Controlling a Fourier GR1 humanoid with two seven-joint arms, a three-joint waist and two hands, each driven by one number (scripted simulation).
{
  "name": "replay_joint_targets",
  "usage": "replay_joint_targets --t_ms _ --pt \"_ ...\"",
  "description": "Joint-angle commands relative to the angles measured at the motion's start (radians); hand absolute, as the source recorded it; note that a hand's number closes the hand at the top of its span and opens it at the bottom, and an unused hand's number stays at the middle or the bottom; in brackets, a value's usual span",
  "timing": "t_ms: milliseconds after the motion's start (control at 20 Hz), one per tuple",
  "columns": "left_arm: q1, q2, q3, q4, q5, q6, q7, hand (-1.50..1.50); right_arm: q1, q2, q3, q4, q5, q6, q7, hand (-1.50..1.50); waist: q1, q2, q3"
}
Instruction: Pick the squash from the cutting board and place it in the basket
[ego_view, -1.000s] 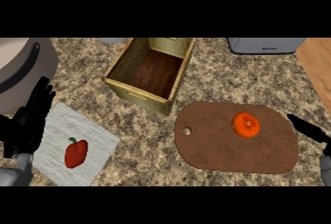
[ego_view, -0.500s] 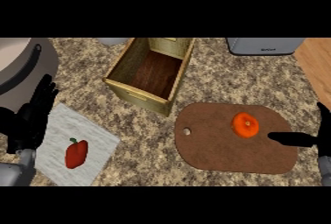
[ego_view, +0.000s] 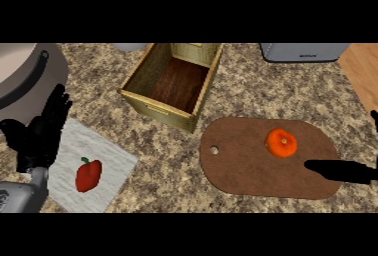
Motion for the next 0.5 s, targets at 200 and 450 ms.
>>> replay_joint_targets --t_ms 200,450 --pt "-0.025 -0.002 0.019 0.019 -0.005 -0.048 0.012 0.00 0.052 0.196 0.053 0.001 0.230 -0.079 0.156 -1.50 0.020 0.009 0.004" --pt "-0.036 -0.016 0.044 0.029 -0.026 -0.057 -0.003 0.00 0.086 0.289 0.041 0.041 0.297 -0.073 0.073 -1.50 0.021 0.008 0.004"
